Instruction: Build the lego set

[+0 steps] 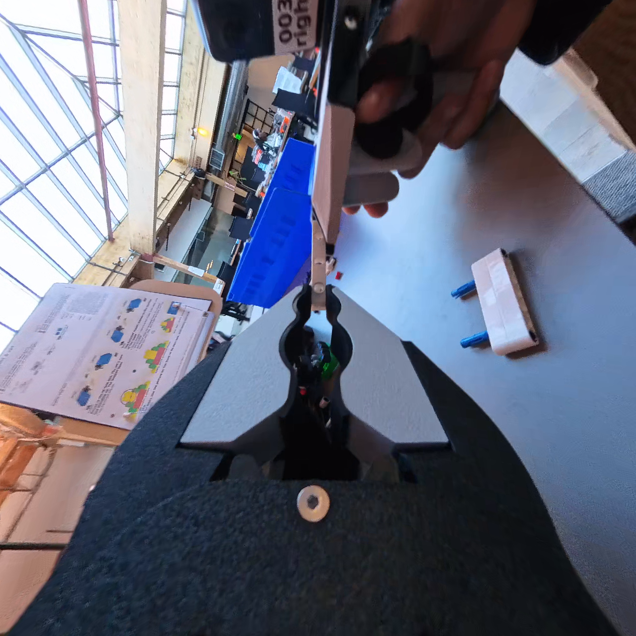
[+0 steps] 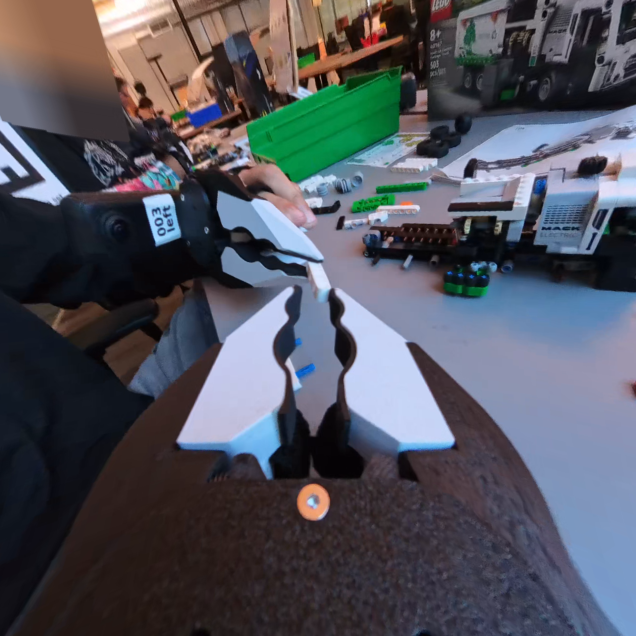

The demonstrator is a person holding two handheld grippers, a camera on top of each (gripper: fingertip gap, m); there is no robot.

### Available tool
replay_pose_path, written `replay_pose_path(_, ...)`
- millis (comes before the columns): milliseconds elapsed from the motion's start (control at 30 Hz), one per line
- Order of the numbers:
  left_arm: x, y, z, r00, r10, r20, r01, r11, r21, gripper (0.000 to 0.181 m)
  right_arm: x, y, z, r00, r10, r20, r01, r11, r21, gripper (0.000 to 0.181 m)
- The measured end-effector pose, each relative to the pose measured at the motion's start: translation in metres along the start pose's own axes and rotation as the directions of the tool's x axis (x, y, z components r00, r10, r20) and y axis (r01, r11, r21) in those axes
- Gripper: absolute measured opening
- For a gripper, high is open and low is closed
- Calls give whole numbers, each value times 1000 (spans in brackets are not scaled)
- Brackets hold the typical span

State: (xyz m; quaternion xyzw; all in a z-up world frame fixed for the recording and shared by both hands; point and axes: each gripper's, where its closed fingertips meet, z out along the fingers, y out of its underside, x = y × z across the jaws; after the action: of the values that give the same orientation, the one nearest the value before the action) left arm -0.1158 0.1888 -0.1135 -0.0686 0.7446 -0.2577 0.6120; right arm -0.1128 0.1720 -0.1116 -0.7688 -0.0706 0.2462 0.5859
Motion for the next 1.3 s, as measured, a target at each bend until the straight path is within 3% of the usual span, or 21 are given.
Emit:
replay_pose_path(167,-6,-8,-5,998,-60,2,60,997,44,6,-5,-6,-6,997,52,53,-54,998,36,4)
replay_pose_path(333,-4,-9,-5,997,-74,-18,75,996,54,6,-10,-11,-5,981,138,136,-148,987,66,25)
replay_pose_path(367,-3,-8,-5,997,-69,-16,70,996,51,6,-10,-12,-5,976,159,148,-172,982,79,23)
replay_pose_path(400,-3,-8,-5,997,-70,-16,71,996,49,6,-8,-12,-4,974,164,153,-178,980,83,9)
replay_pose_path(500,-5,-7,-5,997,-79,-6,80,996,44,6,-7,-13,-4,975,160,156,-174,982,79,7)
replay_pose_path(600,-12,-12,-6,979,-204,-11,204,977,65,7,-7,-19,-5,957,210,202,-231,969,90,7)
replay_pose_path(667,-25,-20,-11,911,-411,-44,413,903,118,16,-7,-33,-6,904,314,289,-369,916,159,6)
replay_pose_path(700,-31,-22,-12,844,-530,-85,536,833,134,23,-8,-39,-5,872,359,333,-435,881,188,6)
replay_pose_path(800,-46,-21,-16,559,-800,-218,829,538,154,35,-3,-64,-5,847,340,410,-500,772,393,6)
replay_pose_path(900,-65,-14,-20,312,-895,-318,947,267,179,32,4,-87,-8,813,312,491,-565,627,537,7)
replay_pose_path(1000,-79,-9,-25,142,-902,-407,980,70,186,29,3,-85,11,826,297,480,-548,626,555,7)
replay_pose_path(1100,-82,-3,-25,112,-904,-413,982,38,185,24,6,-86,19,787,319,528,-601,589,540,6)
replay_pose_path(1300,-84,-2,-22,137,-915,-381,977,61,205,12,-5,-85,28,831,282,480,-535,642,549,7)
